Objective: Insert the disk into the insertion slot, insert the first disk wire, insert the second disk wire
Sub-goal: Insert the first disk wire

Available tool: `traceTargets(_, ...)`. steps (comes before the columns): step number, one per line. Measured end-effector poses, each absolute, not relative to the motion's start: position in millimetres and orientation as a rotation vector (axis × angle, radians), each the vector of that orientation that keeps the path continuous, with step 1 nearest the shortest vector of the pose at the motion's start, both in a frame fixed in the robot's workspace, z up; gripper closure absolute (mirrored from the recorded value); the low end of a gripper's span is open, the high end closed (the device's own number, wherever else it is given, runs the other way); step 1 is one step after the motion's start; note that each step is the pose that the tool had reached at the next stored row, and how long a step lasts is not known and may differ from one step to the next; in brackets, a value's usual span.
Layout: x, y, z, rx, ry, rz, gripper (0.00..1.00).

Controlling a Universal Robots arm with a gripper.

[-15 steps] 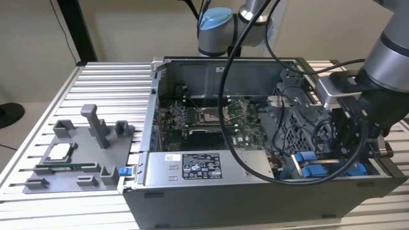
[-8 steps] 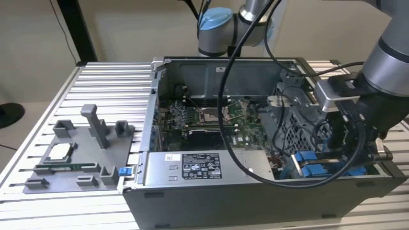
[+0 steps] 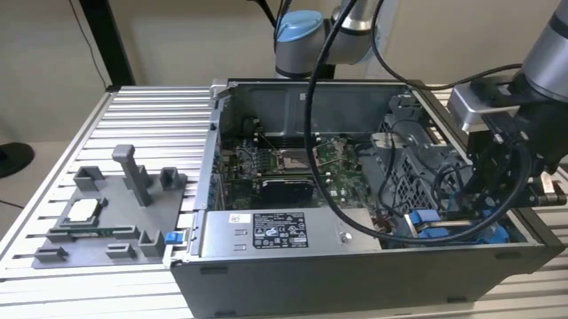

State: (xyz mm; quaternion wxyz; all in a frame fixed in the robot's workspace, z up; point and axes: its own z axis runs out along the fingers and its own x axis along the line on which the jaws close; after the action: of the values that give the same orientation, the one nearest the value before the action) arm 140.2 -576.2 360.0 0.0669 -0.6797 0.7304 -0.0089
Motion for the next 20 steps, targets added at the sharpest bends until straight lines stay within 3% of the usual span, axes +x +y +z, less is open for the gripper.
traceTargets(6, 140.2, -576.2, 381.3, -2.049, 2.202, -0.026, 1.0)
traceTargets(20, 177.8, -576.2, 381.1, -2.055, 2.21, -0.012, 1.0)
